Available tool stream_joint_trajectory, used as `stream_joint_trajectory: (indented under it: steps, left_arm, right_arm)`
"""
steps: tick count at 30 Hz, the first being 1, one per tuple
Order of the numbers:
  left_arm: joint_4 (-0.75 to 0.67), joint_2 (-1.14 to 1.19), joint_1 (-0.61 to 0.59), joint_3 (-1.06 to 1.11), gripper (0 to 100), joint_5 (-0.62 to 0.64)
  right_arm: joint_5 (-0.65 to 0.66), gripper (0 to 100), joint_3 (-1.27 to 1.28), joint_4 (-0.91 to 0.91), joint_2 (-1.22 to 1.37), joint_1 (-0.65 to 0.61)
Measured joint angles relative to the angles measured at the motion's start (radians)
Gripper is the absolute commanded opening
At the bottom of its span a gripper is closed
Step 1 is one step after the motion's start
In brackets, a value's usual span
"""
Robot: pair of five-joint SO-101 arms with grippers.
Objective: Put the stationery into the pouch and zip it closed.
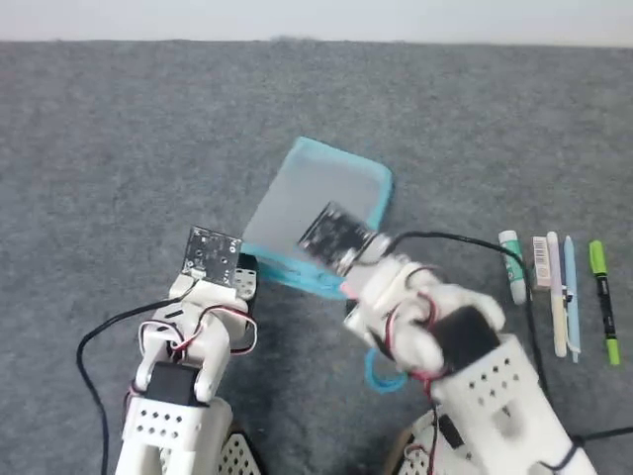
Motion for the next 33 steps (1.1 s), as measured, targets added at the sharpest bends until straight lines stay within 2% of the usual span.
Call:
stream_joint_trajectory:
  steps: [7,9,14,19,24,27,30,33]
  left_arm:
    - [-0.002,0.0,0.0,0.0,1,0.008]
    - [-0.002,0.0,0.0,0.0,1,0.008]
    - [-0.002,0.002,0.005,0.002,1,0.008]
    - [-0.002,0.002,0.005,0.015,1,0.008]
    - [-0.002,0.002,0.005,0.015,1,0.008]
    - [0.0,0.002,-0.009,0.017,1,0.008]
    - [0.0,0.002,-0.006,0.017,1,0.008]
    - [0.0,0.002,-0.003,0.017,1,0.008]
  right_arm:
    - [0.08,0.6,0.002,-0.025,0.104,0.311]
    - [0.106,0.6,0.0,-0.031,0.132,0.364]
    - [0.149,0.6,0.005,-0.063,0.184,0.44]
    - [0.152,1.7,0.006,-0.066,0.224,0.448]
    - [0.152,17.3,0.006,-0.012,0.226,0.451]
    - [0.147,22.6,0.011,0.069,0.216,0.525]
    - [0.157,21.6,0.006,0.149,0.167,0.591]
    - [0.226,19.1,-0.003,0.183,0.147,0.684]
